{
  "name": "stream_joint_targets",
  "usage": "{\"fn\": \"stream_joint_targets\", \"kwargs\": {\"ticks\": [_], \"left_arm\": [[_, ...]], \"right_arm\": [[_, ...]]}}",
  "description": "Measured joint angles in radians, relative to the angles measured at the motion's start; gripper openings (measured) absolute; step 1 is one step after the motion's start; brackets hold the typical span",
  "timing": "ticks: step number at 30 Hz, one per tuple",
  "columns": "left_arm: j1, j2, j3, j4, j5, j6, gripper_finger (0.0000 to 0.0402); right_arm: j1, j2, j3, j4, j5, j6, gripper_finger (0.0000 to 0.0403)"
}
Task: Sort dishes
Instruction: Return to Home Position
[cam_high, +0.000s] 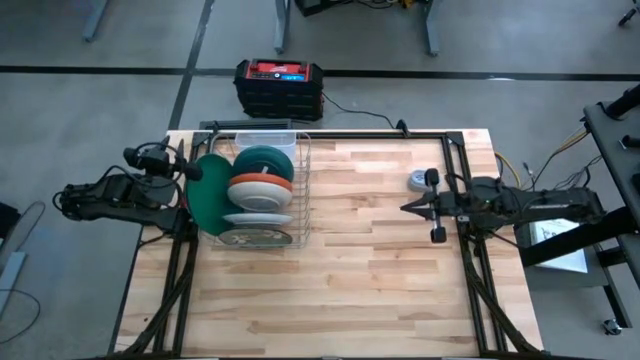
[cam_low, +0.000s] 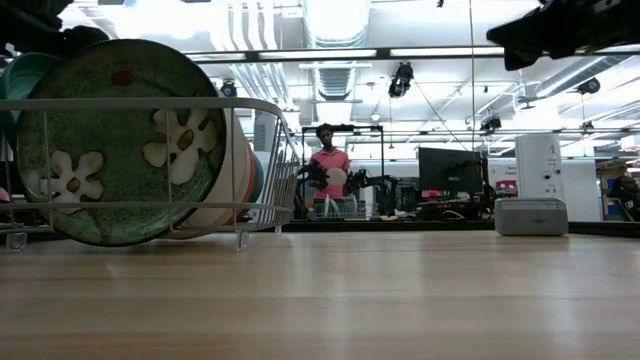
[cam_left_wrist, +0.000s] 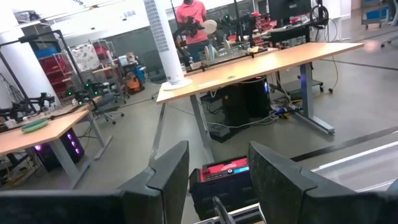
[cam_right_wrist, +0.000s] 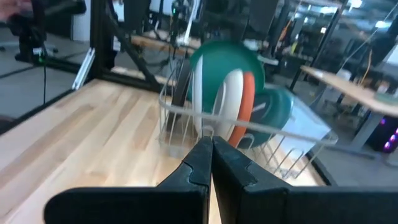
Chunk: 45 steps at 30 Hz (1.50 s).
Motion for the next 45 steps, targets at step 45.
{"fn": "stream_joint_targets", "kwargs": {"ticks": [45], "left_arm": [[0.0, 0.0, 0.0, 0.001, -0.002, 0.0, 0.0155]], "right_arm": [[0.0, -0.392, -0.324, 0.104, -0.307, -0.064, 0.0]]}}
